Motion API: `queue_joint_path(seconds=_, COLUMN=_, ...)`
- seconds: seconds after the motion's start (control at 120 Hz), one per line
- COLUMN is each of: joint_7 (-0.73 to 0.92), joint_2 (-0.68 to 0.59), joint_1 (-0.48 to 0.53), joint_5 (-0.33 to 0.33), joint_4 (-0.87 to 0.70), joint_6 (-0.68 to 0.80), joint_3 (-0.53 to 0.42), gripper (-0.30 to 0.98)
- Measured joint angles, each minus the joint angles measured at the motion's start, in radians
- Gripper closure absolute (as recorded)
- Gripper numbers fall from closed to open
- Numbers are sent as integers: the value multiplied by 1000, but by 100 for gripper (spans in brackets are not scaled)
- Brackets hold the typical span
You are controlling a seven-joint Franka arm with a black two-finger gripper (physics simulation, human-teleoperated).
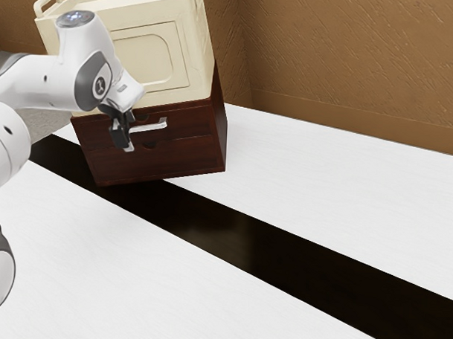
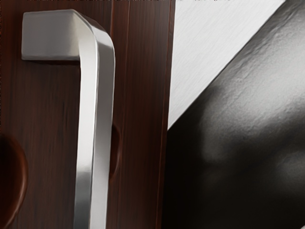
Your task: Pull the drawer handle with one arm to open the drawer
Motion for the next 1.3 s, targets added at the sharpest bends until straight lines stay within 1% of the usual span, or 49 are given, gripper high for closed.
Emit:
queue_joint_path(seconds=0.242, joint_7=-22, joint_2=2, joint_1=8, joint_5=-20, joint_4=-2, joint_6=4, joint_3=0, gripper=14)
queue_joint_path(seconds=0.408, joint_7=-32, joint_2=-3, joint_1=13, joint_5=-34, joint_4=-7, joint_6=-14, joint_3=2, gripper=18)
queue_joint_path(seconds=0.733, joint_7=-46, joint_2=-17, joint_1=11, joint_5=-76, joint_4=-11, joint_6=-82, joint_3=3, gripper=19)
queue_joint_path(seconds=0.833, joint_7=-50, joint_2=-19, joint_1=9, joint_5=-92, joint_4=-14, joint_6=-102, joint_3=3, gripper=18)
queue_joint_path(seconds=0.917, joint_7=-54, joint_2=-29, joint_1=8, joint_5=-102, joint_4=-20, joint_6=-116, joint_3=3, gripper=20)
queue_joint_path(seconds=1.15, joint_7=-72, joint_2=-84, joint_1=2, joint_5=-110, joint_4=-98, joint_6=-137, joint_3=-1, gripper=17)
queue_joint_path(seconds=1.3, joint_7=-82, joint_2=-137, joint_1=-6, joint_5=-106, joint_4=-156, joint_6=-142, joint_3=-3, gripper=23)
